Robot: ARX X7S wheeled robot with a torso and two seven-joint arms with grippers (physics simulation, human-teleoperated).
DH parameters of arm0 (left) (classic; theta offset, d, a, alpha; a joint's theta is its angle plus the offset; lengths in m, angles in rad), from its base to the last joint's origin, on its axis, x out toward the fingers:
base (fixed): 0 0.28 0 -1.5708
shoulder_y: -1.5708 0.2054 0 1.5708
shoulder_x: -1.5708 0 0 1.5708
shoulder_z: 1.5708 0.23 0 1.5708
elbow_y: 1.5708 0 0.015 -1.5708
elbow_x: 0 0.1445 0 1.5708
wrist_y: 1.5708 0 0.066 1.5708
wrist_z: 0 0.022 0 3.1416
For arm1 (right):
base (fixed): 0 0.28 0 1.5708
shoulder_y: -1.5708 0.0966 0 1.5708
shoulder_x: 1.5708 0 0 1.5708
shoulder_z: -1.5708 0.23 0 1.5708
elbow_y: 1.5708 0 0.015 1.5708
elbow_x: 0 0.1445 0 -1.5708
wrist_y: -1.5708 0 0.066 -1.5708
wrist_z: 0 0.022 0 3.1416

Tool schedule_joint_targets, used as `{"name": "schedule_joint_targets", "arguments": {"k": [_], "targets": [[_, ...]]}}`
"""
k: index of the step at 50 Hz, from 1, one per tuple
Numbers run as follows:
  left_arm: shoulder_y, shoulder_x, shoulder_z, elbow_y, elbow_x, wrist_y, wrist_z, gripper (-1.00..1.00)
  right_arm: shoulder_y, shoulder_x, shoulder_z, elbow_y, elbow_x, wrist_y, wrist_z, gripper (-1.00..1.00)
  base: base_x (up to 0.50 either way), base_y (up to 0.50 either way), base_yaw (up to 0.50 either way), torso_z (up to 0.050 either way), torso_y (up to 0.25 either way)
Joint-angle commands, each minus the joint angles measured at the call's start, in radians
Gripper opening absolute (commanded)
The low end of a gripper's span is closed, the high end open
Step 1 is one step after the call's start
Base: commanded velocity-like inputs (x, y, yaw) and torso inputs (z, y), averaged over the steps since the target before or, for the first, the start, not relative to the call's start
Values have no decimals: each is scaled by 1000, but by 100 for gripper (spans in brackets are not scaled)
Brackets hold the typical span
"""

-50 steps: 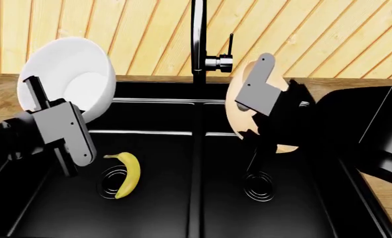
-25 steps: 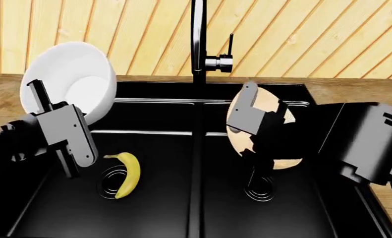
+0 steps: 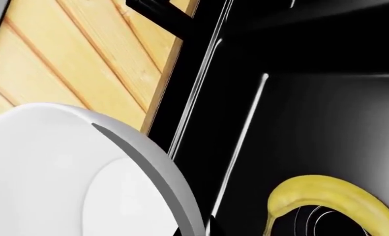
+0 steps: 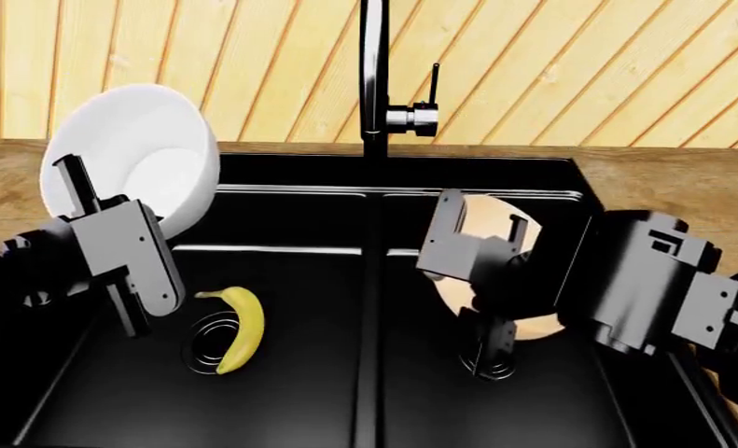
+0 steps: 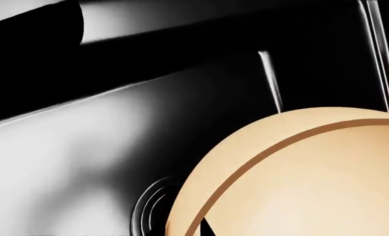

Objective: Pick the bowl and bowl and place them in the sink. Then turn on the water.

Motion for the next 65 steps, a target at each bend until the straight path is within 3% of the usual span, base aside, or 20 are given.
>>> {"name": "schedule_joint_targets", "arguments": {"k": [1, 54, 55, 65], "targets": [[-5, -1, -13, -2, 6, 14, -17, -100, -7, -23, -29, 35, -52, -21, -20, -100, 0, 0, 0, 0, 0], [12, -11, -23, 6, -5, 24, -23, -100, -72, -51, -54, 91, -58, -63, -32, -100, 0, 0, 0, 0, 1], [12, -11, -23, 6, -4, 24, -23, -100, -72, -52, -53, 92, -57, -64, -32, 100, 0, 0, 0, 0, 0], [15, -17, -27, 13, -9, 22, -25, -100, -75, -50, -50, 87, -51, -61, -31, 100, 0, 0, 0, 0, 0]]}}
